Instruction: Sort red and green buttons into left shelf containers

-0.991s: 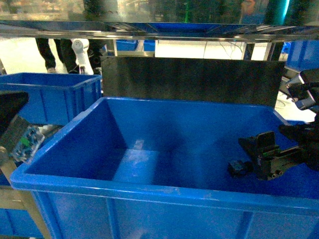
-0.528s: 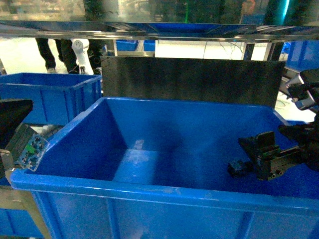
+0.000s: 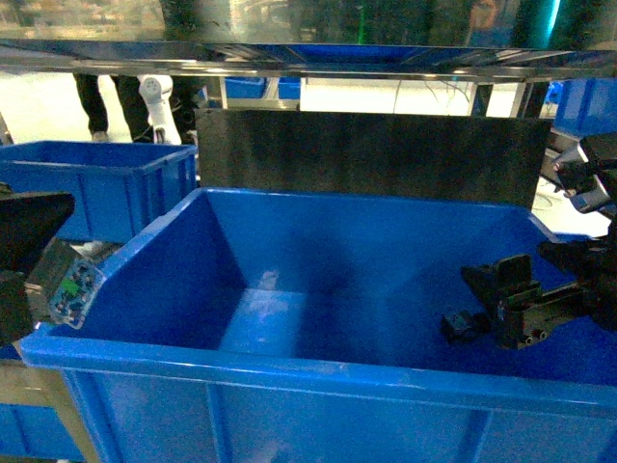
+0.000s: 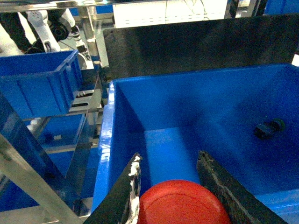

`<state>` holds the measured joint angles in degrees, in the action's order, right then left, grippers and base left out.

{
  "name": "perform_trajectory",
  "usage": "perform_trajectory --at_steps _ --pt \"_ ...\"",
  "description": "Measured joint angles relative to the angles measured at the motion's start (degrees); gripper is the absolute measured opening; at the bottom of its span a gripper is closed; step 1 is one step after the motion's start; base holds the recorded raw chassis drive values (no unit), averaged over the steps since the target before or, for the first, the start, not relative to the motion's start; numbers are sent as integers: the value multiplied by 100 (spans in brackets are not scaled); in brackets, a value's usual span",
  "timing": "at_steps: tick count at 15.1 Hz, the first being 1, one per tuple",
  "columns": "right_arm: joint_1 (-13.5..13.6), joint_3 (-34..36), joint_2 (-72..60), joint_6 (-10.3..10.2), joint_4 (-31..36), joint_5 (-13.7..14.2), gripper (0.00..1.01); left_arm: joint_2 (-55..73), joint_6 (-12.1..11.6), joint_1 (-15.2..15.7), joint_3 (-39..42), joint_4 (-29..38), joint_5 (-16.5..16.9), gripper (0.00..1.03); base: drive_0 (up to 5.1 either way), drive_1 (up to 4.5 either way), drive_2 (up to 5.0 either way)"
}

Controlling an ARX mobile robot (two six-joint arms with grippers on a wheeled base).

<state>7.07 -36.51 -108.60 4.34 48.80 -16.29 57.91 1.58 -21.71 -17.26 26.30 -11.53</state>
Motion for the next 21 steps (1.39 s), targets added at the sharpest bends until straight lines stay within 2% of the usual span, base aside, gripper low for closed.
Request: perform_trajectory --at_steps 5,10,14,21 --pt "0 0 0 -2 -2 0 98 1152 -22 -267 -310 769 -118 31 0 0 0" --pt "0 0 0 0 -2 0 98 2280 -55 -463 -785 1106 -232 31 0 0 0" --pt "0 0 0 -2 -2 0 98 2931 -76 -448 -1034 1473 -365 31 0 0 0" --pt "0 0 0 -2 -2 0 98 3766 -179 -407 -1550 1631 -350 31 0 0 0"
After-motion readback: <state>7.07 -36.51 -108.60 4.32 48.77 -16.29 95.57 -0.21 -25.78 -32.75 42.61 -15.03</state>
